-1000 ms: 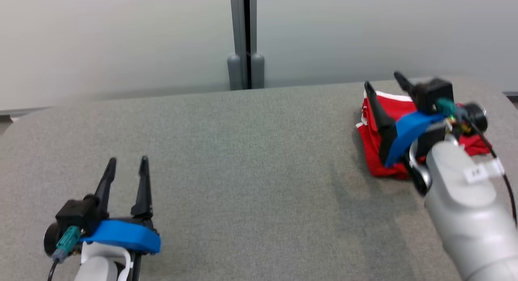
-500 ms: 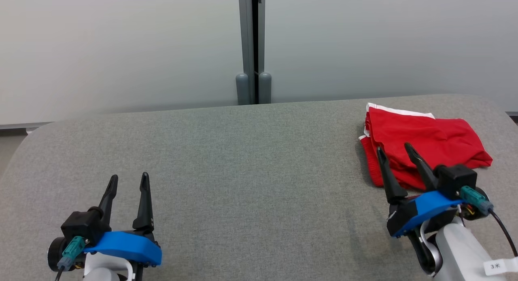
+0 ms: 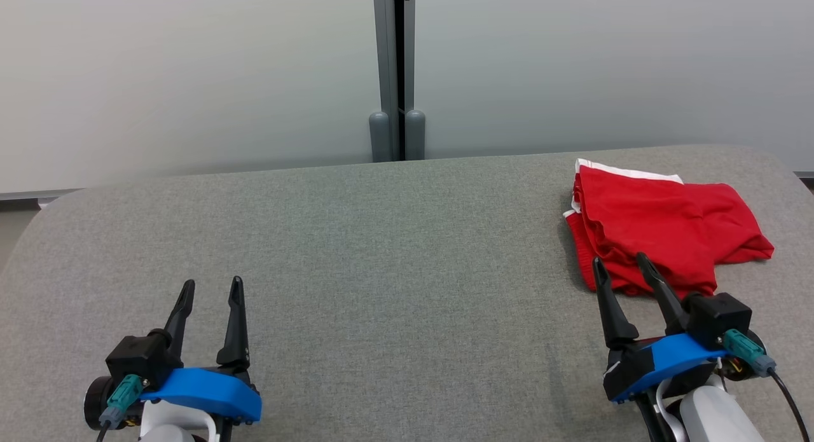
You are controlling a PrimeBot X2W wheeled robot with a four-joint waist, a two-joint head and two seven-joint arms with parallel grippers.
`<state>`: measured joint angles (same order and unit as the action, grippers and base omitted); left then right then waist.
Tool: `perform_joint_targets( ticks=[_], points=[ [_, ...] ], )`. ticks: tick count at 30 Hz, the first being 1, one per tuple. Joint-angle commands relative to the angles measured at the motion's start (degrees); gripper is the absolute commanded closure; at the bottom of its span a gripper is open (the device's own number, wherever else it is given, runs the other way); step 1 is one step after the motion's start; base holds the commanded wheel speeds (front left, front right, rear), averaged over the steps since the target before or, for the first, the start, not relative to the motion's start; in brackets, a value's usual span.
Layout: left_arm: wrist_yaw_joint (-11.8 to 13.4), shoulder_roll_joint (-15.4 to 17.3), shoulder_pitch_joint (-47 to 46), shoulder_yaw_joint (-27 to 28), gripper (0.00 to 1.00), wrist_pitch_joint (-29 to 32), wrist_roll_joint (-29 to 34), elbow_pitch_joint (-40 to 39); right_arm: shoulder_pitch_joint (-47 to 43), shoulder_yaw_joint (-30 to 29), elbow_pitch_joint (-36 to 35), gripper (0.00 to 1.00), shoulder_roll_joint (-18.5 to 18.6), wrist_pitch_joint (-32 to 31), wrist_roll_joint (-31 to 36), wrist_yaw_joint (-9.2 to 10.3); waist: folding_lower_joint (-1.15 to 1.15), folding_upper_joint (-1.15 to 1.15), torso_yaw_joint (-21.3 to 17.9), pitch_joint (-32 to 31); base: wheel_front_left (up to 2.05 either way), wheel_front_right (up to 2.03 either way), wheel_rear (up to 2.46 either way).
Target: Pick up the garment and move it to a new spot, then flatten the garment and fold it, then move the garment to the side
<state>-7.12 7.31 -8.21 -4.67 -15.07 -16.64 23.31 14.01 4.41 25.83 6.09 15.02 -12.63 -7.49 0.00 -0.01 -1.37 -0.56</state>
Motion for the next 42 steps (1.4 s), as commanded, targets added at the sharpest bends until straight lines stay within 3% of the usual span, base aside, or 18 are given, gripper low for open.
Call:
perform_joint_targets(
  ticks=[1, 20, 21, 25, 42],
  points=[
    [-0.47, -0.18, 0.35, 0.27, 0.0, -0.12, -0.08, 0.18, -0.75, -0.14, -0.41, 0.0, -0.08, 0.16, 0.46, -0.01, 0.0, 0.01, 0.04, 0.04, 0.0, 0.0, 0.0],
    [-0.4, -0.28, 0.45, -0.02, 0.0, -0.12, -0.49, 0.34, -0.82, -0.75, 0.37, 0.0, -1.04, 0.17, 1.25, -0.01, 0.0, 0.01, 0.08, 0.12, 0.0, 0.0, 0.0],
    [-0.31, -0.42, 0.03, 0.02, 1.0, 0.01, -0.48, 0.33, -0.12, -0.66, 0.32, 1.0, -0.96, -0.01, 0.93, 0.0, 0.0, 0.01, 0.11, 0.12, 0.0, 0.0, 0.0],
    [-0.31, -0.92, 1.83, 0.12, 1.0, 0.43, -0.87, 1.99, -1.18, -0.7, 2.01, 1.0, -1.12, -0.51, 0.52, 0.0, 0.0, 0.01, 0.13, 0.12, 0.0, 0.0, 0.0],
    [-0.32, -1.68, 1.71, 2.69, 1.0, 5.2, -17.52, -0.59, -2.63, -3.07, -1.19, 1.0, -1.58, -5.27, -17.35, 0.0, 0.0, 0.01, 0.3, 0.2, 0.0, 0.0, 0.0]
  ],
)
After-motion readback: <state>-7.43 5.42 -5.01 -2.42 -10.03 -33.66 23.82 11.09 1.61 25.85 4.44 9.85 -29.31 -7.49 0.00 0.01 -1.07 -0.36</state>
